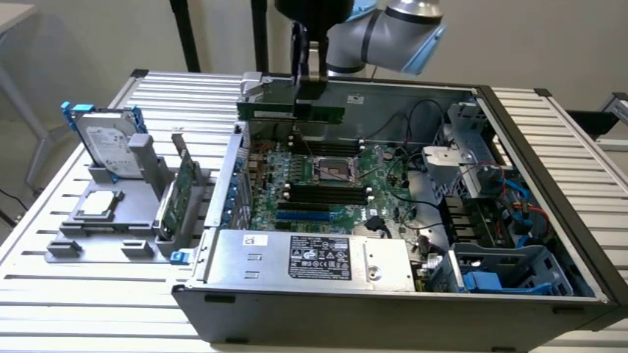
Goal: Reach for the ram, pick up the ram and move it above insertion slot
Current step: 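Pick up the ram and move it above insertion slot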
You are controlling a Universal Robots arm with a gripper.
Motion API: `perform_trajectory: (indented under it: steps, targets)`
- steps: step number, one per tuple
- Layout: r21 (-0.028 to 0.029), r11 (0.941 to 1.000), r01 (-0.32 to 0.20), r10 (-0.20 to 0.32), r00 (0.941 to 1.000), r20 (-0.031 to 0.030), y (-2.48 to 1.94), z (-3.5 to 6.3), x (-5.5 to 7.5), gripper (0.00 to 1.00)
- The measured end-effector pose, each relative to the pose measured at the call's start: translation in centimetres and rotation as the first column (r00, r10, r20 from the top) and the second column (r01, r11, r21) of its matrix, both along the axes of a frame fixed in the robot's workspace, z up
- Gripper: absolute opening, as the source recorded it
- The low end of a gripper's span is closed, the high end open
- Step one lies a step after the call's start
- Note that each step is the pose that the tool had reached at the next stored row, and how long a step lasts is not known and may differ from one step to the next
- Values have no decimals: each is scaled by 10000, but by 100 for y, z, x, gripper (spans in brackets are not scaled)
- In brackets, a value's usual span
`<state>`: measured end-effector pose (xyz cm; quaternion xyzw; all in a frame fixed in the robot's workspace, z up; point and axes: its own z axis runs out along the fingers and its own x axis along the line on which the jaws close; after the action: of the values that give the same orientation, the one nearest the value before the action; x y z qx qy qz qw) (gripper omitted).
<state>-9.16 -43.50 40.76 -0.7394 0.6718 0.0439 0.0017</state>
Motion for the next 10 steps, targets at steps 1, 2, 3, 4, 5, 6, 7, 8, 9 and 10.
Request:
perform_trajectory:
  steps: [1,2,3,4,5,6,7,8,9,10]
  targets:
    - [-7,10000,0,0,10000,0,18,-10,43,14]
    - [-14,10000,0,0,10000,0,34,-20,88,14]
    - [-20,10000,0,0,10000,1,48,-31,134,14]
    - [-27,10000,0,0,10000,0,59,-41,179,14]
    - [-30,10000,0,0,10000,0,66,-51,225,14]
    - [-34,10000,1,-1,10000,0,71,-61,269,14]
    - [-35,10000,5,-5,10000,-1,73,-71,309,14]
    - [-35,10000,14,-14,10000,1,74,-85,344,14]
    - [-34,10000,31,-31,10000,2,75,-99,365,14]
    - [-35,10000,58,-58,10000,5,75,-112,381,14]
